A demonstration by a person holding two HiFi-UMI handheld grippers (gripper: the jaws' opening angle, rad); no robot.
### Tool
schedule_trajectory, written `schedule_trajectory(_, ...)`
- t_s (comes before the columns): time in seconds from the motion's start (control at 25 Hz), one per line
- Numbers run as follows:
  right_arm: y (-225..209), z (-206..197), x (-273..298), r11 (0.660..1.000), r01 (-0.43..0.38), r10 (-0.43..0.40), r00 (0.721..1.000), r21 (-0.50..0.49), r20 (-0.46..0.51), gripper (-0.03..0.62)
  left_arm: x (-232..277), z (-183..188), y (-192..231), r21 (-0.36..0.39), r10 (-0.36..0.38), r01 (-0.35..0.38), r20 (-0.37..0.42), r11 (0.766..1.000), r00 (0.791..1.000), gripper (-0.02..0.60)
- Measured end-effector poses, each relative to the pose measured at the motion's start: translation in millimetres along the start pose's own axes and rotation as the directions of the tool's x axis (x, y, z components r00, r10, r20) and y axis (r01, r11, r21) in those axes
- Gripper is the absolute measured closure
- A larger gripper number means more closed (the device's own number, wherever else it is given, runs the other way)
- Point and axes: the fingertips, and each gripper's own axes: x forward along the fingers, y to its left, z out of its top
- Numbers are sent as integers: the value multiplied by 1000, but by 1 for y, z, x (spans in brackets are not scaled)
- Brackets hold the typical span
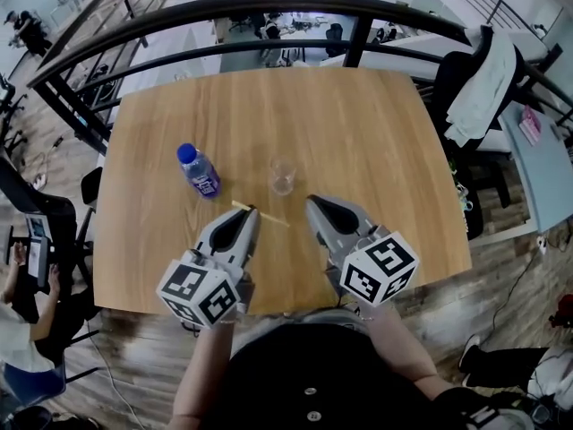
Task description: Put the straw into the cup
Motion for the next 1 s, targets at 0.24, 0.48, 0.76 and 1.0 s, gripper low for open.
schedule_trajectory(0.24,-11,0,14,1000,-28,28,999,5,-21,595,13,4,7,-15,21,-21,11,1000,1000,547)
schedule_trajectory(0.48,-15,3,23,999,-47,47,999,3,-28,595,22,12,11,-13,29,-29,19,999,999,547)
schedule_trajectory(0.76,-18,7,25,1000,-29,29,999,-2,-17,595,26,21,16,-7,11,-11,30,1000,999,548)
schedule_trajectory(1.0,-18,15,24,1000,1,-1,1000,11,2,595,28,40,19,2,-17,17,51,1000,999,548)
